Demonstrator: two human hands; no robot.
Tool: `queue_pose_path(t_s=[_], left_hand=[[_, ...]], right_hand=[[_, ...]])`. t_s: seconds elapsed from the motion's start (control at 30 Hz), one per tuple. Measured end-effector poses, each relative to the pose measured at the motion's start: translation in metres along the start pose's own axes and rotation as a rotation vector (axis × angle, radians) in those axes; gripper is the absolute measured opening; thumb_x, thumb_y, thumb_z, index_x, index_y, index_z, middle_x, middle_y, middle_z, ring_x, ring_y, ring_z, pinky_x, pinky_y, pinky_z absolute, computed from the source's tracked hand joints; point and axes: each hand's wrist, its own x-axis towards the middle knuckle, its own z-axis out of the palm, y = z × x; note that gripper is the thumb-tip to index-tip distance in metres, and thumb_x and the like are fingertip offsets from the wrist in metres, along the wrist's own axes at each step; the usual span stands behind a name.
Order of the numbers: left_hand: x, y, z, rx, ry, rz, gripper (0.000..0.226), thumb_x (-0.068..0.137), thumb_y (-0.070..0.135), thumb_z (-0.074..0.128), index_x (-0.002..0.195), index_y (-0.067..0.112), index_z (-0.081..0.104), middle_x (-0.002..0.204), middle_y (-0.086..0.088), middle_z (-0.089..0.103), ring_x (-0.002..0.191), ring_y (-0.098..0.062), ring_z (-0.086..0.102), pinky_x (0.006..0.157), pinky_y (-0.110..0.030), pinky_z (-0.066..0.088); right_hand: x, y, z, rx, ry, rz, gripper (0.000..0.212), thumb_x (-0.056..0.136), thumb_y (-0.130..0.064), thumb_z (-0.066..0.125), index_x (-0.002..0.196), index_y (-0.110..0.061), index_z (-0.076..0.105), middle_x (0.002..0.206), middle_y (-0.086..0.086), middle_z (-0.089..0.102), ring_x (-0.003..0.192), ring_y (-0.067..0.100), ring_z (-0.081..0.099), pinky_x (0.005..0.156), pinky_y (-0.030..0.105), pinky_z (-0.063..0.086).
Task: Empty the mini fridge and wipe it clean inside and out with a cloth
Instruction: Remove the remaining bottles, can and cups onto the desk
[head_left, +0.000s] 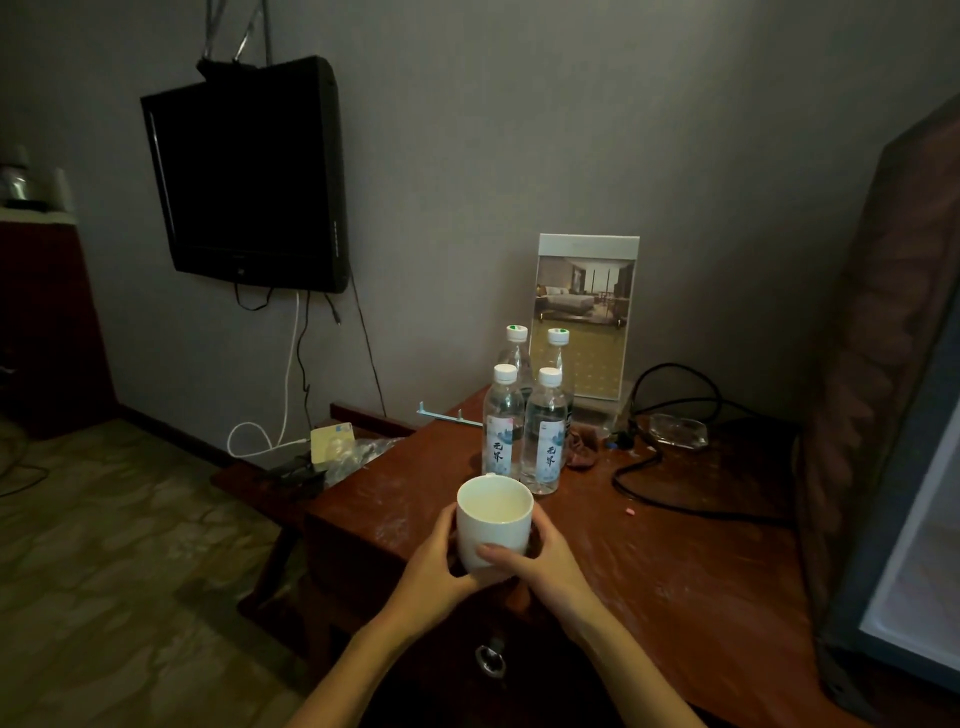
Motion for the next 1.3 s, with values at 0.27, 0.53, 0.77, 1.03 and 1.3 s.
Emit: queue_pose_path(t_s=[0.27, 0.53, 0.77, 1.03, 1.3], left_hand=[[0.030, 0.001, 0.005, 0.196, 0.227, -0.039, 0.088, 0.074, 0.026, 0.082, 0.145, 0.021, 0.031, 0.135, 0.000, 0.053, 0.117, -0.015, 0.054, 0.083, -0.019, 0.045], [0.062, -0.003, 0.014, 0.320, 0.411, -0.139, 0.075, 0.078, 0.035, 0.077, 0.139, 0.015, 0.039, 0.129, -0.009, 0.058, 0.115, -0.025, 0.057, 0.088, -0.032, 0.047], [0.076, -0.010, 0.011, 0.364, 0.454, -0.195, 0.075, 0.083, 0.031, 0.073, 0.144, 0.010, 0.034, 0.141, -0.009, 0.047, 0.127, -0.025, 0.048, 0.102, -0.036, 0.043], [0.066, -0.011, 0.014, 0.396, 0.519, -0.137, 0.075, 0.086, 0.025, 0.070, 0.148, 0.014, 0.028, 0.145, -0.006, 0.032, 0.125, -0.024, 0.049, 0.102, -0.034, 0.044], [0.070, -0.018, 0.011, 0.391, 0.462, -0.161, 0.083, 0.084, 0.016, 0.070, 0.152, 0.016, 0.022, 0.144, -0.004, 0.026, 0.119, -0.022, 0.055, 0.102, -0.035, 0.047]], right_hand=[[0.041, 0.013, 0.007, -0.154, 0.161, -0.056, 0.072, 0.066, -0.027, 0.088, 0.130, -0.018, 0.059, 0.128, -0.002, 0.060, 0.111, 0.002, 0.058, 0.082, 0.017, 0.052], [0.079, 0.024, 0.009, -0.153, 0.206, -0.068, 0.054, 0.075, -0.020, 0.081, 0.125, -0.020, 0.060, 0.113, -0.007, 0.066, 0.102, 0.003, 0.062, 0.074, 0.015, 0.052], [0.103, 0.035, 0.012, -0.359, 0.280, -0.080, 0.063, 0.068, -0.044, 0.083, 0.122, -0.020, 0.061, 0.117, -0.006, 0.059, 0.099, 0.006, 0.059, 0.085, 0.030, 0.053], [0.102, 0.034, 0.014, -0.361, 0.287, -0.007, 0.036, 0.075, -0.035, 0.081, 0.095, -0.021, 0.055, 0.082, -0.005, 0.065, 0.076, 0.008, 0.064, 0.076, 0.035, 0.055], [0.107, 0.042, 0.011, -0.457, 0.111, -0.056, 0.024, 0.080, -0.011, 0.074, 0.076, -0.033, 0.065, 0.083, -0.012, 0.072, 0.084, 0.001, 0.068, 0.087, 0.038, 0.054]])
